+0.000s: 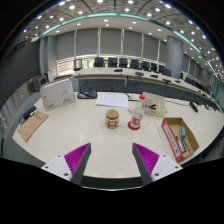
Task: Pour water
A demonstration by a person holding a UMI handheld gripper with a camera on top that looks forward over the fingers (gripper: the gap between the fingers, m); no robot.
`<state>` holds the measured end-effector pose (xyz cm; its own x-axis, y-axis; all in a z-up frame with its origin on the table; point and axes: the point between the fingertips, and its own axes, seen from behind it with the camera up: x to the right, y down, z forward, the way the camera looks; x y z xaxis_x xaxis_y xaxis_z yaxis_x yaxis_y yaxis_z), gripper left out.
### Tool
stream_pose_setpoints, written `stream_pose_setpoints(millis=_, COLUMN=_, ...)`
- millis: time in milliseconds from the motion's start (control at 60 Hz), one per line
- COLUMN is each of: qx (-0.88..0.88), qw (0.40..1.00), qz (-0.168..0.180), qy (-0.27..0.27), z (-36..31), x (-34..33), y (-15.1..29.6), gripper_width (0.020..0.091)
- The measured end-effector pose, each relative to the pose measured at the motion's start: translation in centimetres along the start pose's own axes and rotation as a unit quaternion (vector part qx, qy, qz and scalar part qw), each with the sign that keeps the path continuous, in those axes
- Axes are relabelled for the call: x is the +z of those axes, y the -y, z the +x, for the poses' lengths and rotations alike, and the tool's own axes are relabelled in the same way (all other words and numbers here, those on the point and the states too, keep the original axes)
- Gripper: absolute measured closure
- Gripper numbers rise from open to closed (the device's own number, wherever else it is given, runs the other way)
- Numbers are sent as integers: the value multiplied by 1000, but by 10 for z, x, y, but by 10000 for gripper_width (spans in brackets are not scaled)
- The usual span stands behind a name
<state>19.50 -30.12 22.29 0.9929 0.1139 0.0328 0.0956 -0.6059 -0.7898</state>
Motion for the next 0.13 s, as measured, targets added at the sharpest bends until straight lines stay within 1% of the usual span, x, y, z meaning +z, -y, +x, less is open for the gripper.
stream_pose_setpoints(millis=133, qx=7, qw=1000, qz=4, qy=-4, z=-3, x=-12, y=1, gripper_width=247)
